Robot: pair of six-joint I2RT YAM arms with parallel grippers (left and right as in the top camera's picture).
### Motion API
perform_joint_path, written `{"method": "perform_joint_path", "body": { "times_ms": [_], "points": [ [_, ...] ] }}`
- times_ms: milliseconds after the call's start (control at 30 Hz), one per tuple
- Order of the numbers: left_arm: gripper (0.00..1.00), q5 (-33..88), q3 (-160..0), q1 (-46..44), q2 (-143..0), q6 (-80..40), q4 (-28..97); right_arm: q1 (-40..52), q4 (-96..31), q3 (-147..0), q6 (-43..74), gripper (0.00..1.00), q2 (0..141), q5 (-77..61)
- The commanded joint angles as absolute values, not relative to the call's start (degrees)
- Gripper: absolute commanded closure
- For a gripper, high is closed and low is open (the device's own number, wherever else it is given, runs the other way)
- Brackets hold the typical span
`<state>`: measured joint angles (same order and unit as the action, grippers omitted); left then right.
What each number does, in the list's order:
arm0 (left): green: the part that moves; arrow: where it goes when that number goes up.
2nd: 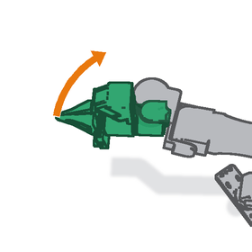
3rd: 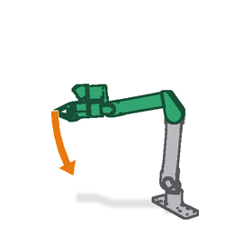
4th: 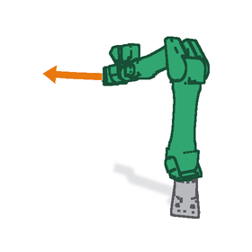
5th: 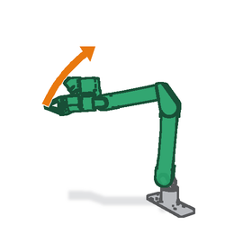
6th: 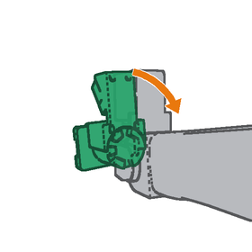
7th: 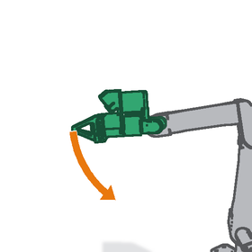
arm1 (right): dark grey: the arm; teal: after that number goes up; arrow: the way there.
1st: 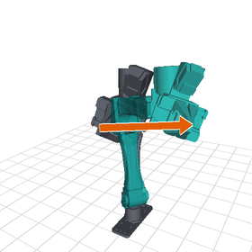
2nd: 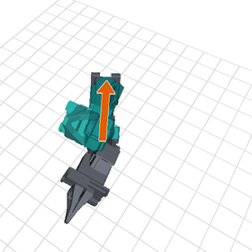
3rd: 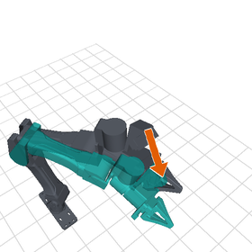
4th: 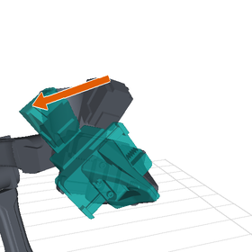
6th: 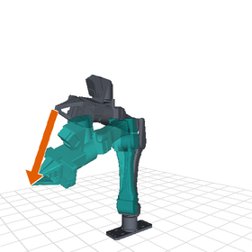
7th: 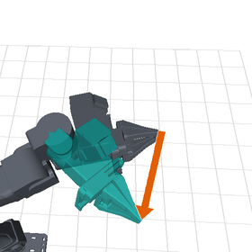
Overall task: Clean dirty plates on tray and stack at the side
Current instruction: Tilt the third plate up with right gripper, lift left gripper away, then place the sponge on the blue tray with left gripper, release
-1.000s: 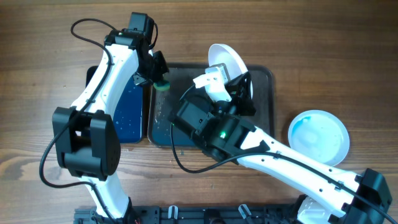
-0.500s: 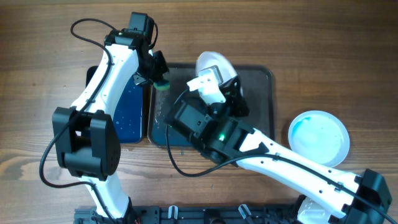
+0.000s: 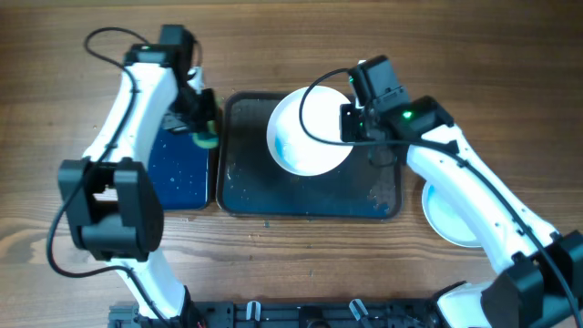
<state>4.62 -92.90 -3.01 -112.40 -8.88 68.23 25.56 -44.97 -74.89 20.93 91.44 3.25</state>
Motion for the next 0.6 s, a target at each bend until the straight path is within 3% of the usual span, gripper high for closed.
{"method": "perform_joint_path", "body": {
  "times_ms": [0, 267, 367, 433, 467, 500, 533, 567],
  "points": [
    [0.96, 1.87, -92.64, 2.70, -111.48, 2.22, 69.23, 24.99, -45.01, -74.50, 19.44, 0.96, 93.60, -4.19],
    [0.96, 1.85, -80.82, 9.30, -111.48, 4.29, 61.32, 24.99, -45.06, -74.50, 19.49, 0.96, 94.45, -4.19],
    [0.89, 1.85, -78.52, 9.93, -111.48, 4.32, 60.23, 24.99, -45.04, -74.50, 19.46, 0.96, 94.45, -4.12],
    [0.67, 1.87, -79.11, 9.78, -111.18, 4.29, 60.73, 24.99, -44.86, -74.50, 19.46, 0.96, 94.45, -3.95],
    [0.43, 1.85, -80.03, 9.54, -110.89, 4.27, 61.49, 24.99, -44.77, -74.50, 19.49, 0.96, 94.45, -3.97],
    [0.07, 1.85, -81.03, 9.30, -110.54, 4.27, 62.30, 24.99, -44.62, -74.50, 19.53, 0.96, 94.45, -3.99],
    [0.00, 1.83, -82.13, 9.02, -110.17, 4.27, 63.13, 24.99, -44.58, -74.50, 19.57, 0.96, 94.45, -4.01],
    [0.00, 1.83, -83.31, 8.69, -109.73, 4.27, 64.03, 24.97, -44.56, -74.52, 19.70, 0.96, 94.45, -4.05]
  ]
}}
